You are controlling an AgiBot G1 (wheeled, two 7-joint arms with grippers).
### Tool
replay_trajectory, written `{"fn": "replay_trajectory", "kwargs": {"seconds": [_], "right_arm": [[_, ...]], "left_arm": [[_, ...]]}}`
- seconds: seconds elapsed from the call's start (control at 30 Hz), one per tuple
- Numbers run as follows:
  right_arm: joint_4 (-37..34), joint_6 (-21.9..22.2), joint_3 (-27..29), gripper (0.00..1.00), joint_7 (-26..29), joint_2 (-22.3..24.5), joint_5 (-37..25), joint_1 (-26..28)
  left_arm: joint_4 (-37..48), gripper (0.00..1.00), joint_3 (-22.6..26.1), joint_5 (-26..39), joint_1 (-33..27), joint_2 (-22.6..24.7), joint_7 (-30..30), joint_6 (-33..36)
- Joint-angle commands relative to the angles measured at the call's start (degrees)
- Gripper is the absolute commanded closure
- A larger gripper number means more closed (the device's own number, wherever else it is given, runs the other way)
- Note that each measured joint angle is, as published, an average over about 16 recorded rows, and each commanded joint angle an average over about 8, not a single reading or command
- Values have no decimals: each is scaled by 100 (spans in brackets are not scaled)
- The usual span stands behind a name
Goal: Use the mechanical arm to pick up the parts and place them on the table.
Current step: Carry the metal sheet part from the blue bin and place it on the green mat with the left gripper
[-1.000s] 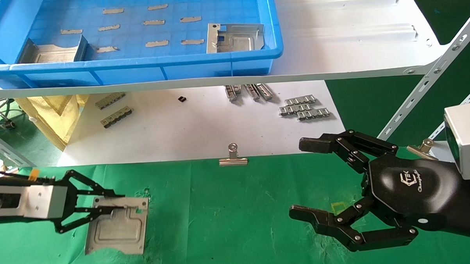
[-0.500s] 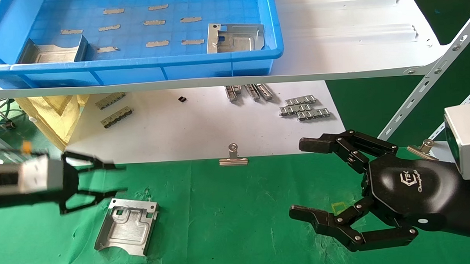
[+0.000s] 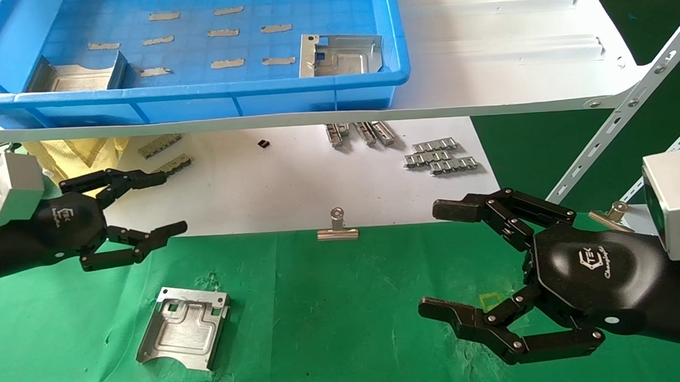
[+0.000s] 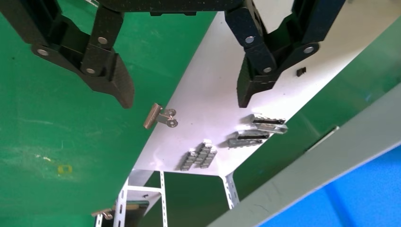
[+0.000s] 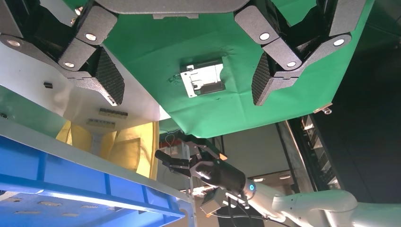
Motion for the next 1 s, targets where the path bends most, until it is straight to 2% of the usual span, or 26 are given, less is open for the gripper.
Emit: {"fn": "replay_trajectory", "kwargs": {"seconds": [0.03,0.27,1.0], "right_arm": [[0,0,0,0,0,0,0,0],[0,0,0,0,0,0,0,0],[0,0,0,0,0,0,0,0]], "left_arm": [[-4,0,-11,-38,23,-7,-6,-2],[-182,0,-67,52,55,-17,-47,-20],[-2402,0,-1182,-69,1168,-316,-1460,-232]]}}
